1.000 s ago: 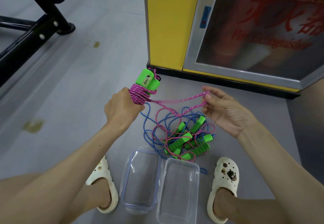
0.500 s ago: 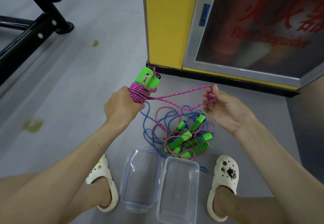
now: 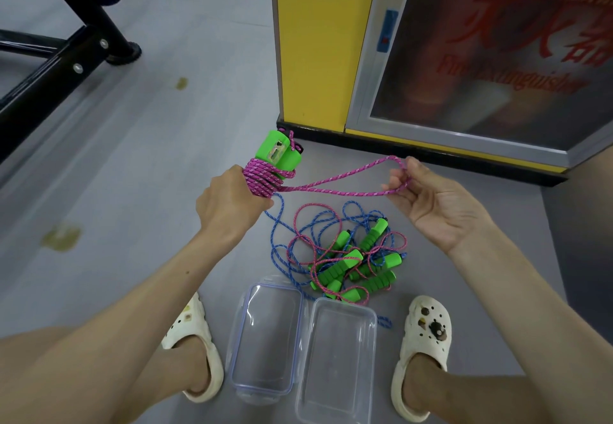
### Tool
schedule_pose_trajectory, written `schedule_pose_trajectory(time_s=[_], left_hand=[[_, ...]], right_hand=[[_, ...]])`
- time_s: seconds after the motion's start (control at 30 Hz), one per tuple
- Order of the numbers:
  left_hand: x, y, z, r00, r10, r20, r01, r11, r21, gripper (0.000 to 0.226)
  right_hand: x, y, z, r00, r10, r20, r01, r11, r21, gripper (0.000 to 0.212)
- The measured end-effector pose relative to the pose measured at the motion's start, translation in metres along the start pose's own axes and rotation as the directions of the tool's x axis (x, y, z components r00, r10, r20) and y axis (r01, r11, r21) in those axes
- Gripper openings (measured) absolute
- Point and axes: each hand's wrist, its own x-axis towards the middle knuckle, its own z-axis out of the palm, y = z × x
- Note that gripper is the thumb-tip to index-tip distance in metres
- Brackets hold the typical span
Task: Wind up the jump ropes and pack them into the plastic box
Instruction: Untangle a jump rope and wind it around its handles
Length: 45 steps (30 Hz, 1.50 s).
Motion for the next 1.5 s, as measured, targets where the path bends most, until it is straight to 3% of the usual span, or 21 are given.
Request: schedule_pose_trajectory(time_s=[0.13, 0.33, 0.43, 0.57, 0.7, 0.87, 0.97, 1.07, 1.17, 1.33, 1.5], left_hand=[[-0.001, 0.0, 0.002, 1.0, 0.008, 0.017, -0.009, 1.0, 0.007, 0.03], [-0.002, 0.0, 0.001, 1.0, 0.018, 0.01, -0.019, 1.0, 0.023, 0.031], [-0.003, 0.001, 0.0, 1.0, 0.022, 0.008, -0.023, 0.999, 0.031, 0.031], [-0.003, 0.002, -0.001, 1.0, 0.006, 0.015, -0.007, 1.0, 0.019, 0.03], [-0.004, 0.004, -0.002, 1.0, 0.005, 0.026, -0.006, 1.0, 0.017, 0.03], [-0.005, 0.003, -0.005, 1.0, -0.003, 0.029, 0.002, 1.0, 0.021, 0.031], [-0.004, 0.003, -0.006, 0.999, -0.013, 0.048, 0.013, 1.0, 0.012, 0.032], [-0.002, 0.003, -0.005, 0.997, -0.028, 0.072, 0.029, 1.0, -0.009, 0.032], [-0.001, 0.003, -0.002, 0.995, -0.034, 0.099, 0.038, 0.999, -0.038, 0.031], [-0.001, 0.004, -0.002, 0.996, -0.03, 0.088, 0.033, 0.999, -0.035, 0.031], [0.002, 0.002, -0.001, 0.995, -0.047, 0.087, 0.05, 0.998, -0.038, 0.033]], right_hand=[[0.004, 0.0, -0.001, 0.998, -0.03, -0.055, 0.033, 0.999, 0.04, 0.016], [0.003, -0.003, -0.002, 0.995, -0.075, 0.07, 0.073, 0.997, 0.039, 0.042], [0.003, -0.001, -0.003, 0.994, -0.104, 0.041, 0.108, 0.984, -0.138, 0.039], [0.004, 0.005, -0.006, 0.964, -0.246, -0.097, 0.176, 0.87, -0.46, 0.025], [0.005, 0.004, -0.009, 0.936, -0.326, -0.131, 0.2, 0.801, -0.564, 0.013], [0.009, 0.007, -0.014, 0.924, -0.33, -0.195, 0.114, 0.721, -0.683, 0.009], [0.007, 0.003, -0.011, 0.944, -0.213, -0.253, 0.026, 0.809, -0.587, 0.008], [0.004, 0.002, -0.007, 0.966, 0.01, -0.257, -0.092, 0.947, -0.307, 0.015], [0.004, 0.005, -0.008, 0.935, 0.162, -0.316, -0.203, 0.974, -0.099, 0.025], [0.01, 0.004, -0.011, 0.951, 0.143, -0.272, -0.18, 0.977, -0.113, 0.012], [0.01, 0.0, -0.009, 0.976, 0.062, -0.208, -0.048, 0.996, 0.071, 0.009]])
